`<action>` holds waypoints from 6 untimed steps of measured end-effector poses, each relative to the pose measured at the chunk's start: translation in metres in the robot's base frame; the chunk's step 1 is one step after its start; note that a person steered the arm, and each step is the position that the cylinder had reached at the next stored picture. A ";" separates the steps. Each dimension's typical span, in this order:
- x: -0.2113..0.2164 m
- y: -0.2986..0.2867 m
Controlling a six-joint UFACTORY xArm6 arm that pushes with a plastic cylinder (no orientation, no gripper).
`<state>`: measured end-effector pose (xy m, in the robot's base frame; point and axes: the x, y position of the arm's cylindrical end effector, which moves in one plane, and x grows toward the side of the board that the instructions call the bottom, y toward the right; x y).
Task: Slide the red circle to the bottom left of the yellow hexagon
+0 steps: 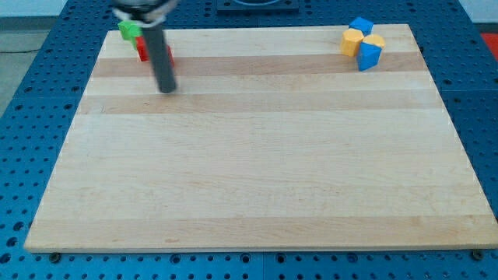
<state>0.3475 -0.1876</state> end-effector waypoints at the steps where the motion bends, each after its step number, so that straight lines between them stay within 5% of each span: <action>1: -0.014 -0.056; 6: -0.062 -0.025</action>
<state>0.2859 -0.2125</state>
